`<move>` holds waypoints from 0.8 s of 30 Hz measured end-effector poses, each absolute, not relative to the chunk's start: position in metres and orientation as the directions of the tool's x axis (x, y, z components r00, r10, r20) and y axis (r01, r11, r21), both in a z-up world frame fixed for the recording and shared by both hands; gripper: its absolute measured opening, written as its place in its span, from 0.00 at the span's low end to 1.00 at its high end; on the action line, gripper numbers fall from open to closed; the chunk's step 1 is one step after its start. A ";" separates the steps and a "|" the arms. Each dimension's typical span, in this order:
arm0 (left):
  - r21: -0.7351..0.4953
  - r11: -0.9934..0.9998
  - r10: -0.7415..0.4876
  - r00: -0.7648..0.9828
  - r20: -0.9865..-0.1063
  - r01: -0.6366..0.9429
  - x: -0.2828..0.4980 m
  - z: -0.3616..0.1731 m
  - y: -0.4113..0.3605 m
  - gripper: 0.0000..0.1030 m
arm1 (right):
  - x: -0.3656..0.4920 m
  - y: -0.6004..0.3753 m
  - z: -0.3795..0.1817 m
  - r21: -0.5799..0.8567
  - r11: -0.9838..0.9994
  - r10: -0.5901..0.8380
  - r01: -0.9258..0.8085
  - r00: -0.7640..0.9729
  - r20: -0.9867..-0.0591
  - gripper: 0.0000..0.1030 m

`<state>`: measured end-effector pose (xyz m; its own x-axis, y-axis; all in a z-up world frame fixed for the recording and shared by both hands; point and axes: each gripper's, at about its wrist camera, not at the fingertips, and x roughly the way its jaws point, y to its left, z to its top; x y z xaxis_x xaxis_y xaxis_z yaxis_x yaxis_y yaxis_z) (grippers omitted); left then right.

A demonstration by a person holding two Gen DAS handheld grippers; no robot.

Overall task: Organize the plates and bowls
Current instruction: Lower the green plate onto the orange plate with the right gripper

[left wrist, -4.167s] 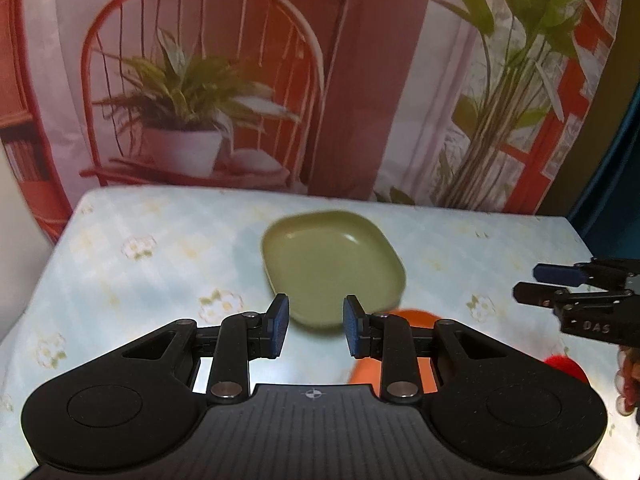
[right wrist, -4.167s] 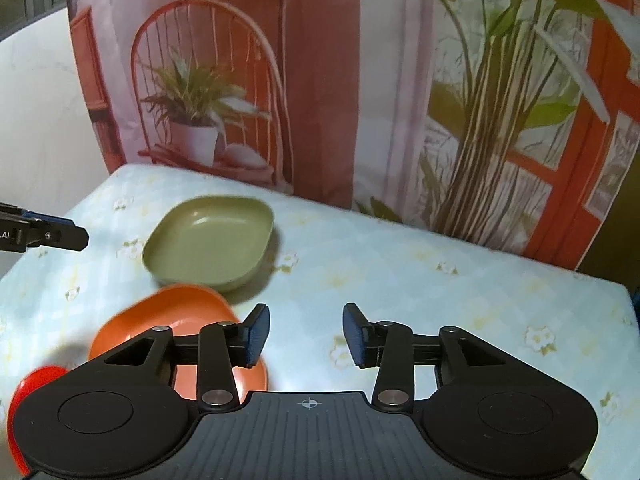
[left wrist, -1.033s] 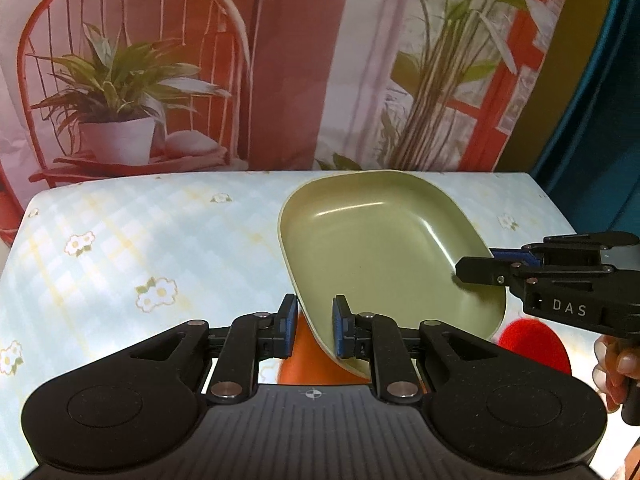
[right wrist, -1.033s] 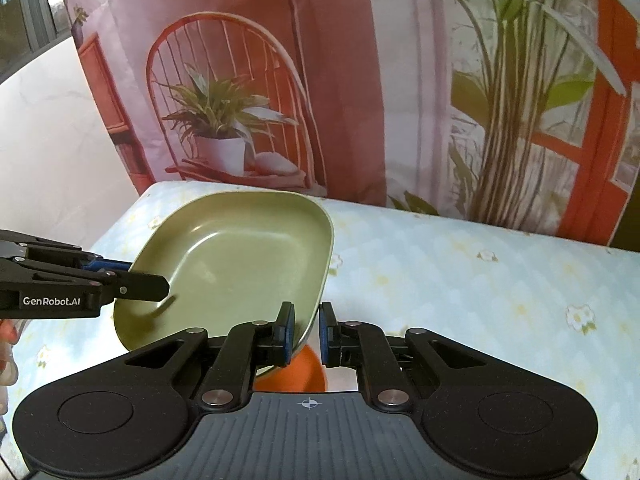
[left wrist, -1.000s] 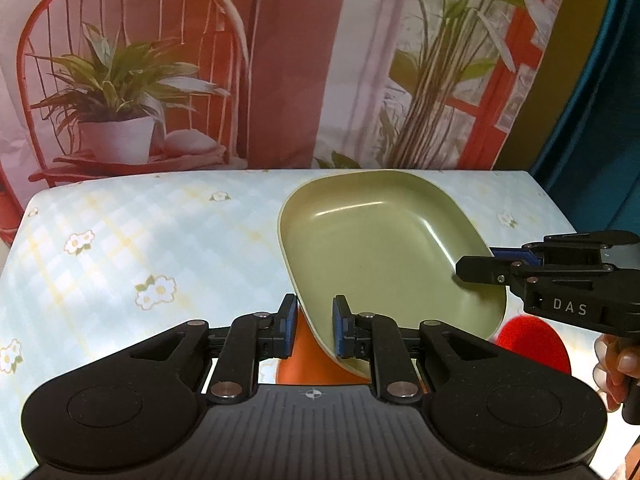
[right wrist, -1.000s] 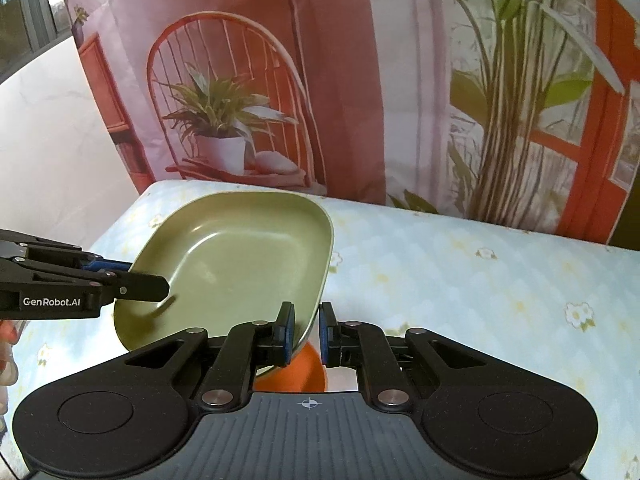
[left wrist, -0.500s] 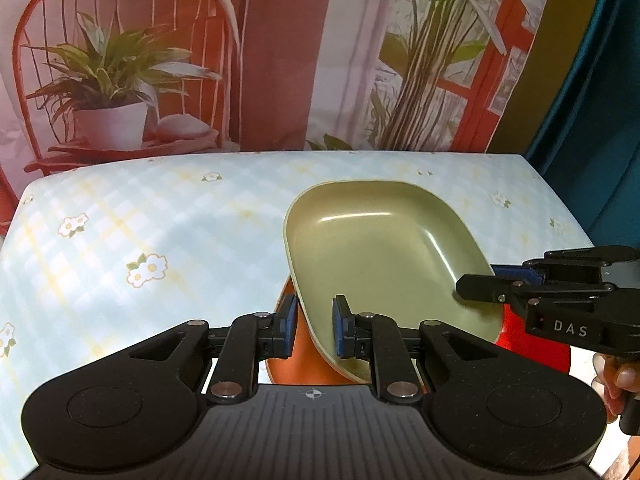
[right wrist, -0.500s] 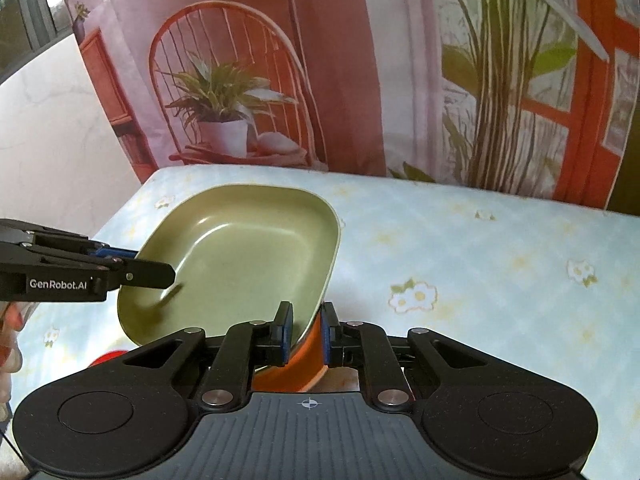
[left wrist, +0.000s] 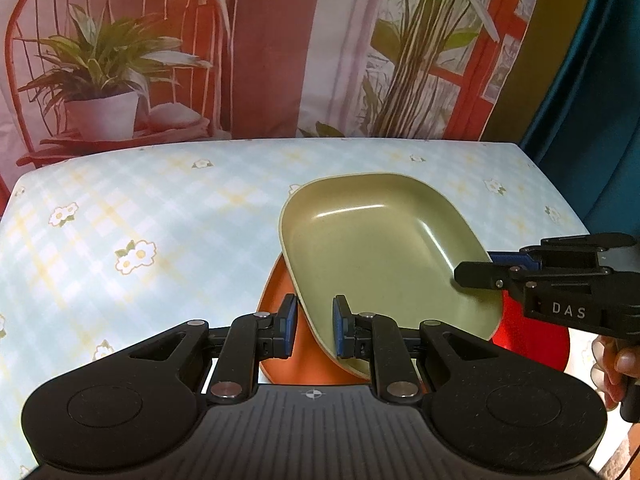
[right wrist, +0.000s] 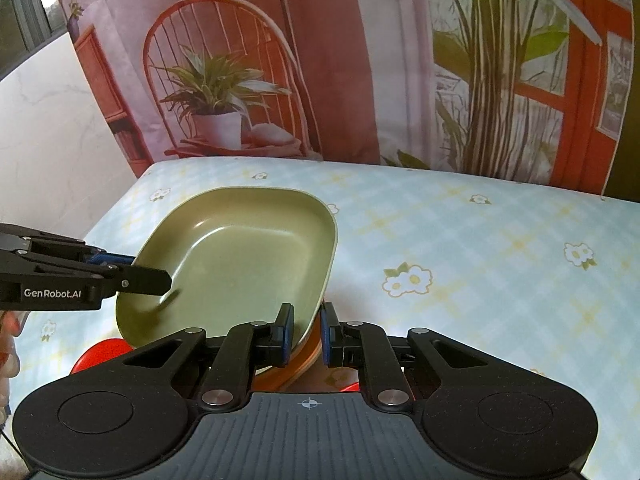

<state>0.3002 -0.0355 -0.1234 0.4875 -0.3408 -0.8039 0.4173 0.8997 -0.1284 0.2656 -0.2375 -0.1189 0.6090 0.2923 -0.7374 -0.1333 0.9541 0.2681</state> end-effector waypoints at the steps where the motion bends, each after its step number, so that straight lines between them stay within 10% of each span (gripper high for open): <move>1: -0.127 0.899 -0.340 0.486 -0.805 0.418 0.300 -0.124 -0.035 0.18 | 0.265 -0.237 -0.119 0.269 0.954 0.292 -0.132 0.609 -0.737 0.13; 24: -0.108 0.919 -0.295 0.481 -0.826 0.378 0.312 -0.141 -0.029 0.18 | 0.264 -0.223 -0.129 0.296 0.943 0.328 -0.152 0.567 -0.755 0.16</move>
